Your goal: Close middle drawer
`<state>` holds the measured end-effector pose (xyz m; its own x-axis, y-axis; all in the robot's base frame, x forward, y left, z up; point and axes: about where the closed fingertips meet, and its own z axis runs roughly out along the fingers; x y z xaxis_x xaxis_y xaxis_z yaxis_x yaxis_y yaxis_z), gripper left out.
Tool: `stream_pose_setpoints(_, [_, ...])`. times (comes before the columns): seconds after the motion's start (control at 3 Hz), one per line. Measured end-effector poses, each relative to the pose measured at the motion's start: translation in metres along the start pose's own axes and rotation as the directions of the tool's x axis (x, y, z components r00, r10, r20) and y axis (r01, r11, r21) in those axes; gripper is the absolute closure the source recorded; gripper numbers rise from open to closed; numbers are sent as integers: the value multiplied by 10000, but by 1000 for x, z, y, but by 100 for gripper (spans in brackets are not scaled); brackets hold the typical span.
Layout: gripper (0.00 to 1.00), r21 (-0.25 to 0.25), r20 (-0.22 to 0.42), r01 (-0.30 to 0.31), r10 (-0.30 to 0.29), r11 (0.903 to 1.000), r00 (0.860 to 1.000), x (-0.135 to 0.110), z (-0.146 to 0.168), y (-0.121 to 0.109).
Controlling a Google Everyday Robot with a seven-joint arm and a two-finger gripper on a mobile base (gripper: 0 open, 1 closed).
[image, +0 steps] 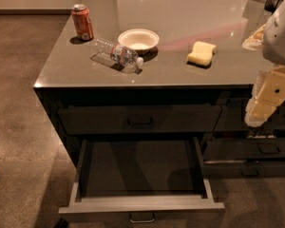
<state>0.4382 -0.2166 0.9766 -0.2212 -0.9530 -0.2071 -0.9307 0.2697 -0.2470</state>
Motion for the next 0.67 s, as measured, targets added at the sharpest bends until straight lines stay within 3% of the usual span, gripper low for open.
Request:
stream_pose_setpoints(0.33, [0,12,-1,-30,30,10000,10000,2,4,0])
stream_pose_setpoints(0.67, [0,105,-25,-342,343,9994,9994,23,49,-4])
